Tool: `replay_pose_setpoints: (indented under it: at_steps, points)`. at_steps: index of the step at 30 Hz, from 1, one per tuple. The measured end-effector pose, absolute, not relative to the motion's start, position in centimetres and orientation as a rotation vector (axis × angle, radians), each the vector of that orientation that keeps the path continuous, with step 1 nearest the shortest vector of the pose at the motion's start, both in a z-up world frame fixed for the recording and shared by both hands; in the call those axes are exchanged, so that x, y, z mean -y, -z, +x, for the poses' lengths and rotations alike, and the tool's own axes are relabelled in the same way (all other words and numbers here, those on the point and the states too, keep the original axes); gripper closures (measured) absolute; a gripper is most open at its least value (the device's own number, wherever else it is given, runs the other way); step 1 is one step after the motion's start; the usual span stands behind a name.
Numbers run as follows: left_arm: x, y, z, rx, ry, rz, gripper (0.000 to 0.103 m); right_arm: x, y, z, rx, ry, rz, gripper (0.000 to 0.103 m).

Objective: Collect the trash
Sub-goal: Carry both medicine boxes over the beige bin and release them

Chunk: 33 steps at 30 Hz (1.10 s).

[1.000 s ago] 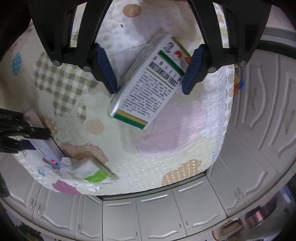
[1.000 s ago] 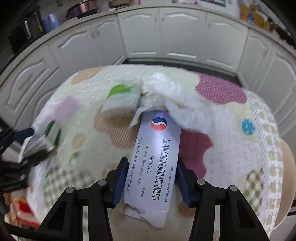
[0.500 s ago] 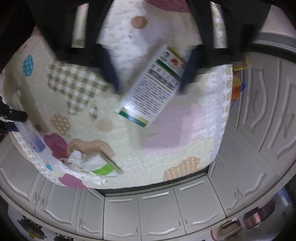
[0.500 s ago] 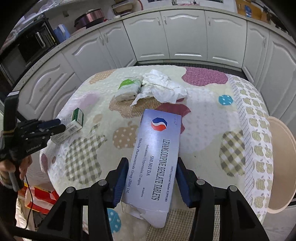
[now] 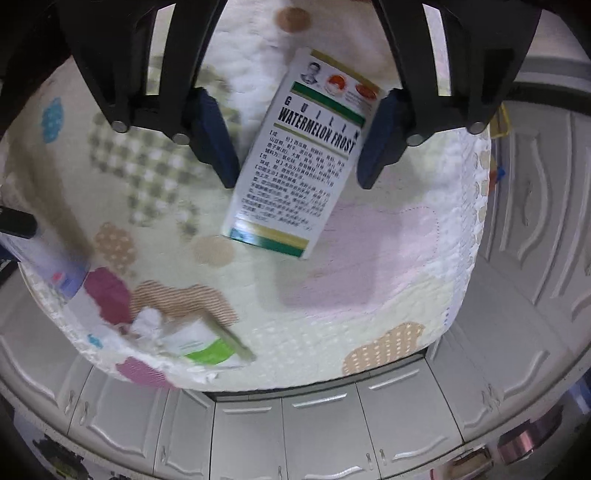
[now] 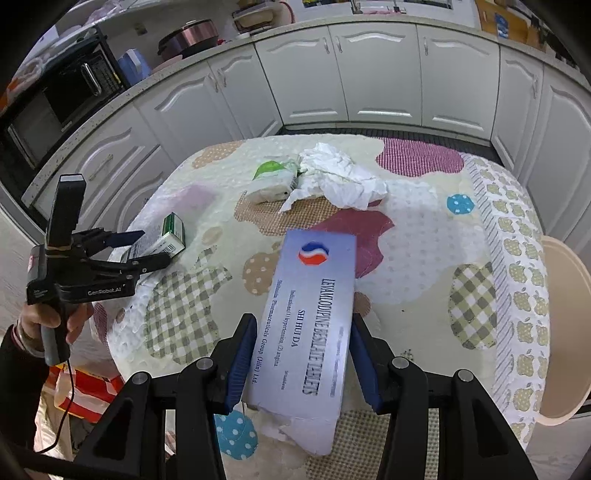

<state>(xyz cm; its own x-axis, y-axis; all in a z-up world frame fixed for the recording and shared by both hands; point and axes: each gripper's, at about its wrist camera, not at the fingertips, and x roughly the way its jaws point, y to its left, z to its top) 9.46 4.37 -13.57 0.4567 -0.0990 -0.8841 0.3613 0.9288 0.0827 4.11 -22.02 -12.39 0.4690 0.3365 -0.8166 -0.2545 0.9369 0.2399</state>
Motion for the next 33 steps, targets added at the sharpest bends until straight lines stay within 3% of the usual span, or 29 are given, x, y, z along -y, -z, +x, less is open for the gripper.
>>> replay_pose_setpoints:
  at_steps: [3,5,11,12,14,17,18,20,33]
  points:
    - [-2.5,12.0,7.8,-1.017,0.3,0.276,0.042,22.7,11.8,3.6,-1.001,-0.358,0.091,0.058]
    - [-1.1,11.0,6.7,-0.982,0.321,0.284,0.043,23.4,11.6,3.4,-0.991,-0.35,0.094,0.069]
    - [2.4,10.7,5.8,-0.974,0.361,0.288,0.045,24.9,13.2,3.3,-1.066,-0.328,0.105,0.07]
    - [2.6,10.9,5.7,-0.978,0.363,0.29,0.045,24.9,13.2,3.2,-1.073,-0.33,0.105,0.068]
    - [3.2,11.0,5.5,-0.988,0.369,0.286,0.045,24.6,13.3,3.0,-1.074,-0.321,0.079,0.042]
    - [4.1,11.0,5.2,-0.983,0.363,0.29,0.045,23.3,13.9,3.2,-1.078,-0.327,0.029,0.04]
    - [4.4,10.9,5.1,-0.982,0.365,0.289,0.045,22.8,14.3,3.3,-1.081,-0.342,0.026,0.041]
    - [4.8,10.7,5.1,-0.983,0.37,0.284,0.046,22.1,15.4,3.7,-1.097,-0.325,-0.007,0.058]
    - [12.5,8.4,4.4,-0.938,0.494,0.261,0.046,29.5,11.0,1.1,-0.951,-0.176,0.017,0.059]
